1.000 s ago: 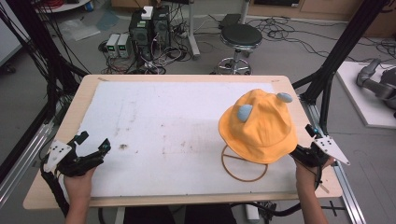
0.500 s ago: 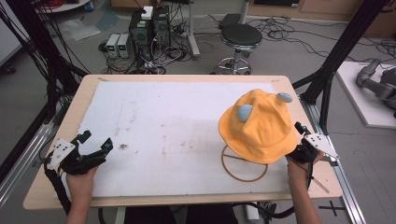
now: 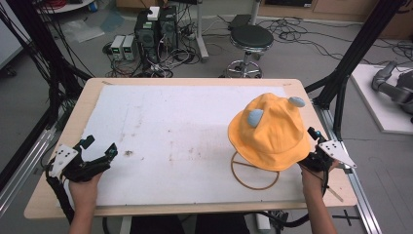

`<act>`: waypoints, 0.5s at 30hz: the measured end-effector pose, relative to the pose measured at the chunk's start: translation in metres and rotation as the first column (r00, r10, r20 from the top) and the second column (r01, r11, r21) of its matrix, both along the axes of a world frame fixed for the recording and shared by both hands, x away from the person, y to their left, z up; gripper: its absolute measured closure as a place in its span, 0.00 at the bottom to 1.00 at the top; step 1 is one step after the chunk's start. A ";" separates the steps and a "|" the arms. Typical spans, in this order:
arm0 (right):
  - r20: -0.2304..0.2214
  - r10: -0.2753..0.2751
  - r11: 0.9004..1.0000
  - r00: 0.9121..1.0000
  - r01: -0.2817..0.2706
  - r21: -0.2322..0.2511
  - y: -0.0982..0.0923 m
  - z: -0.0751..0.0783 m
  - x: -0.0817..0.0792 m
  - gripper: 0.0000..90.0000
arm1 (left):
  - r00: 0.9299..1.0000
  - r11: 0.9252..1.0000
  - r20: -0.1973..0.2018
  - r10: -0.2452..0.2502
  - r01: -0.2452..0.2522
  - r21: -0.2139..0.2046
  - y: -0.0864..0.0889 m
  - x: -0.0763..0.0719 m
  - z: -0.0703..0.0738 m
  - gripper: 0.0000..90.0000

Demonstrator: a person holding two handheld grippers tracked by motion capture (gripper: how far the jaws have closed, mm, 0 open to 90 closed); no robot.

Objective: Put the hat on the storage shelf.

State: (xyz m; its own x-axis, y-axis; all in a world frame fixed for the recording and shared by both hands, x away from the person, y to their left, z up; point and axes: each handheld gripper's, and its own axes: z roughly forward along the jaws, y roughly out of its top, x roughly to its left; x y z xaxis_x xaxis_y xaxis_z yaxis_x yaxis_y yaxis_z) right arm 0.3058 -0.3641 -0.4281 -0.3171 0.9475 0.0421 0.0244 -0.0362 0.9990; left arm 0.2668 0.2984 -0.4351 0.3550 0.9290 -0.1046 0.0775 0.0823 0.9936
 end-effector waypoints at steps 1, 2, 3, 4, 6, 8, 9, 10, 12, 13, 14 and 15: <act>0.002 -0.001 1.000 1.000 0.001 -0.002 0.000 0.000 0.000 0.14 | 1.000 1.000 0.000 0.000 0.000 0.000 0.000 0.000 0.000 0.12; 0.002 -0.002 1.000 1.000 0.002 -0.005 0.000 0.000 0.000 0.14 | 1.000 1.000 0.000 -0.001 0.001 0.000 0.000 0.000 0.000 0.12; 0.000 -0.001 1.000 1.000 0.001 -0.008 -0.001 0.000 -0.001 0.14 | 1.000 1.000 0.001 -0.005 0.005 0.004 0.000 0.000 0.000 0.12; 0.003 0.003 1.000 1.000 -0.003 -0.008 0.000 0.000 -0.001 0.14 | 1.000 1.000 0.001 -0.004 0.004 0.005 -0.001 0.000 0.000 0.12; 0.007 0.011 1.000 1.000 -0.011 -0.009 0.000 0.000 -0.002 0.14 | 1.000 1.000 0.002 -0.006 0.006 0.006 -0.001 0.000 0.001 0.12; 0.012 0.010 1.000 1.000 -0.010 -0.010 -0.001 0.001 -0.002 0.14 | 1.000 1.000 0.009 -0.005 0.005 0.001 -0.001 0.000 0.001 0.12; 0.012 0.010 1.000 1.000 -0.010 -0.010 -0.001 0.001 -0.002 0.14 | 1.000 1.000 0.009 -0.005 0.005 0.003 -0.001 0.000 0.002 0.12; 0.011 0.007 1.000 1.000 -0.006 -0.009 -0.001 0.001 -0.002 0.14 | 1.000 1.000 0.010 -0.005 0.005 0.004 -0.001 0.000 0.002 0.12; 0.012 0.004 1.000 1.000 -0.004 -0.012 -0.001 0.001 -0.002 0.14 | 1.000 1.000 0.008 -0.003 0.003 0.004 0.000 0.000 0.002 0.12; 0.013 0.004 1.000 1.000 -0.004 -0.012 -0.001 0.000 -0.002 0.14 | 1.000 1.000 0.006 -0.005 0.005 0.004 0.000 0.000 0.002 0.12; 0.014 0.003 1.000 1.000 -0.003 -0.017 -0.001 0.000 -0.002 0.14 | 1.000 1.000 0.008 -0.004 0.004 0.002 0.000 0.000 0.002 0.12; 0.014 0.002 1.000 1.000 -0.001 -0.021 -0.001 0.001 -0.003 0.14 | 1.000 1.000 0.008 -0.005 0.005 0.003 0.001 0.000 0.002 0.12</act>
State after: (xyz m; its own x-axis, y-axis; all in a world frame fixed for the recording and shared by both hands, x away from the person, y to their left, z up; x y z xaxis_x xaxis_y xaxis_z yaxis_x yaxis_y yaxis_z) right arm 0.3031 -0.3649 -0.4276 -0.3191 0.9476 0.0178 0.0101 -0.0154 0.9998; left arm 0.2669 0.2992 -0.4332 0.3603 0.9276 -0.0987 0.0697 0.0787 0.9945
